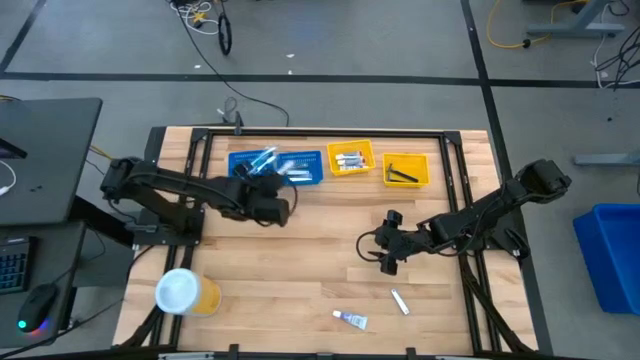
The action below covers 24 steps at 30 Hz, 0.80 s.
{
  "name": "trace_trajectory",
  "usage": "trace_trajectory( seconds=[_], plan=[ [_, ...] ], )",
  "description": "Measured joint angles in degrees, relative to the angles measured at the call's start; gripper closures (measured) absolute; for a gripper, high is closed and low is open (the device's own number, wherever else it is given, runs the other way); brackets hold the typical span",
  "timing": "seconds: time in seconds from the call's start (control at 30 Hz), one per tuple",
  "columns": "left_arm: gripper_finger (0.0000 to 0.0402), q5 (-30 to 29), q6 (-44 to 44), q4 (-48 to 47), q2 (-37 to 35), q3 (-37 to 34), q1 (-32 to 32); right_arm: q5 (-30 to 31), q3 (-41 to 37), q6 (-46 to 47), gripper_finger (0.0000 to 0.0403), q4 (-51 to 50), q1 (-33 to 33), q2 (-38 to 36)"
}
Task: Pick & Place Travel size toiletries
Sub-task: Put the red toothbrush into the left blue bin
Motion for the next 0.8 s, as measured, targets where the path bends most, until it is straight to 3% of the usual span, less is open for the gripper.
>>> trace_trajectory(
  seconds=[0.13, 0.4, 0.5, 0.67, 0.8],
  plan=[
    [0.0354, -0.73, 0.17, -0.68, -1.45, -1.93, 2.54, -0.02, 0.00, 0.35, 0.0125, 0.10, 0.00, 0.02],
    [0.0356, -1.12, 1.27, 5.94, -8.48, -14.81, 6.92, -1.53, -0.02, 2.37, 0.0138, -0.41, 0.00, 0.02],
    [0.0356, 1.47, 2.14, 10.59, -14.13, -19.78, 10.07, -1.54, -0.02, 2.15, 0.0142, -0.37, 0.00, 0.02],
    [0.0356, 11.31, 3.31, 13.93, -20.69, -25.46, 16.11, -1.51, -0.02, 1.84, 0.0147, -0.21, 0.00, 0.02],
    [0.0356, 11.83, 3.20, 13.46, -21.94, -26.55, 18.36, -1.45, -0.04, 1.78, 0.0151, -0.01, -0.03, 0.02]
  ],
)
